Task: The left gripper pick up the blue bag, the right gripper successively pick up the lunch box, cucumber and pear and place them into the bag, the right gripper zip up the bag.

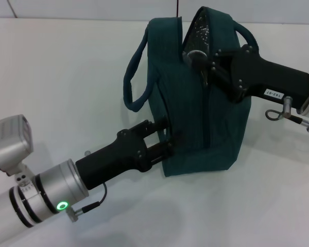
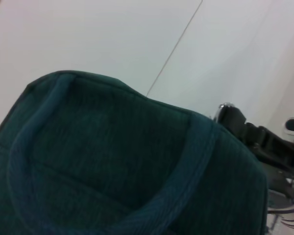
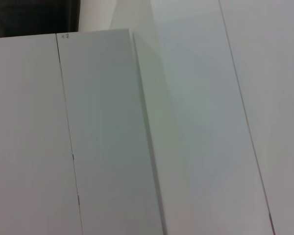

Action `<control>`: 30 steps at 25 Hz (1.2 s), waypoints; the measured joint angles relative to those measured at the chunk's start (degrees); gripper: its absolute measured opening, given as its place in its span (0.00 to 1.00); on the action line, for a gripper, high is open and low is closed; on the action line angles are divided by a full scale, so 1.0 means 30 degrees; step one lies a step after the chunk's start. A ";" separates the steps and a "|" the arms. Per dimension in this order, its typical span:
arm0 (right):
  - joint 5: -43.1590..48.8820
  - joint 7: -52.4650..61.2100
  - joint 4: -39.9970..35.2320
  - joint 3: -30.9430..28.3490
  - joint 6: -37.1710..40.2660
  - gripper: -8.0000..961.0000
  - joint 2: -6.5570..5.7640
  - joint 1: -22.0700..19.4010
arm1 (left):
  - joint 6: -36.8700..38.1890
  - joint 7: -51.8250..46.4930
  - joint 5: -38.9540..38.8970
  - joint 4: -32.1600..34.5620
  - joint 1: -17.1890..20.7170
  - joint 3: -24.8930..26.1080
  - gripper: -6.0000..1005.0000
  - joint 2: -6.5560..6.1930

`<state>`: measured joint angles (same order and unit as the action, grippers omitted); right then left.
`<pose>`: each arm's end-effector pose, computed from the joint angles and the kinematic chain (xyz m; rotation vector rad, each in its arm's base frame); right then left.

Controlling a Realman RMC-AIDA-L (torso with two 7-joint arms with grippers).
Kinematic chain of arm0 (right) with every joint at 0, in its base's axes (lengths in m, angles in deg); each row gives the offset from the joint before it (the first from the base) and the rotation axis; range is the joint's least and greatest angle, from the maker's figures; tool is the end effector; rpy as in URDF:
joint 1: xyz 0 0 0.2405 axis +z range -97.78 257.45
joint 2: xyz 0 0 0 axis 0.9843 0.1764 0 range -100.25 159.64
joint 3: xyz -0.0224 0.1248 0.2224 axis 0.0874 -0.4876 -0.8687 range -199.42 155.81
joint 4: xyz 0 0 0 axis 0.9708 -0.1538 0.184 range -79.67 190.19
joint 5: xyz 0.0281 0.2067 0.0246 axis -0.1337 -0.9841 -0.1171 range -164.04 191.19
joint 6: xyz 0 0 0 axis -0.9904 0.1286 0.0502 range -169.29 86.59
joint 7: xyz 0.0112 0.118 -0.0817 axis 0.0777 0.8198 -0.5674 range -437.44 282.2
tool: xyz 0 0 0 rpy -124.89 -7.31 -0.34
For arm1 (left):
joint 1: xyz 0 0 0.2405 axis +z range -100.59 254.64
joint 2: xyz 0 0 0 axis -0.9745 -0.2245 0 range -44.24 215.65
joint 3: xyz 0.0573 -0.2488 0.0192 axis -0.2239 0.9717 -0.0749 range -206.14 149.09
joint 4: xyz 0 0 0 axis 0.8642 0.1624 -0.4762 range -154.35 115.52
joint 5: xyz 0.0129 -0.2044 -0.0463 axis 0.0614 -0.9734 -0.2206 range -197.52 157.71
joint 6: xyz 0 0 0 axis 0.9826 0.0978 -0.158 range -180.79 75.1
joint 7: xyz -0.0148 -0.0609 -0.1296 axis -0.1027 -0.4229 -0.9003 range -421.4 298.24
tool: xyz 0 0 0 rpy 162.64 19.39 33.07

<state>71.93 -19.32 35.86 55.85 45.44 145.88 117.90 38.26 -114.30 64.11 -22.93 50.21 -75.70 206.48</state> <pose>0.1751 0.3484 -0.0320 -2.6097 0.2657 1.2855 -0.2637 0.2442 -0.0857 -2.3764 -0.9444 -1.3033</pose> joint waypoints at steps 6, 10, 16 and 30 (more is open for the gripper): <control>0.0000 -0.0024 -0.0004 0.0074 -0.0086 0.02 0.0000 0.0026 | -0.0432 0.0157 -0.0275 -0.0417 -0.0404 0.0128 0.67 -0.0003; 0.0000 -0.0037 -0.0006 0.0075 -0.0151 0.02 0.0000 -0.0015 | -0.0926 0.0273 -0.0288 -0.0401 -0.0536 0.0136 0.58 -0.0003; 0.0001 -0.0166 -0.0007 0.0070 -0.0193 0.02 0.0001 -0.0017 | -0.1121 0.0678 -0.0336 -0.0239 -0.0465 0.0138 0.40 -0.0009; -0.0162 -0.0484 -0.0181 0.0020 0.0950 0.02 0.0004 -0.0413 | -0.0932 0.0608 -0.0718 0.1957 0.0554 0.0006 0.11 -0.0251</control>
<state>71.44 -20.78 35.31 55.90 48.29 145.89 116.66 35.47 -112.48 61.96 -17.06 51.87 -75.68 205.72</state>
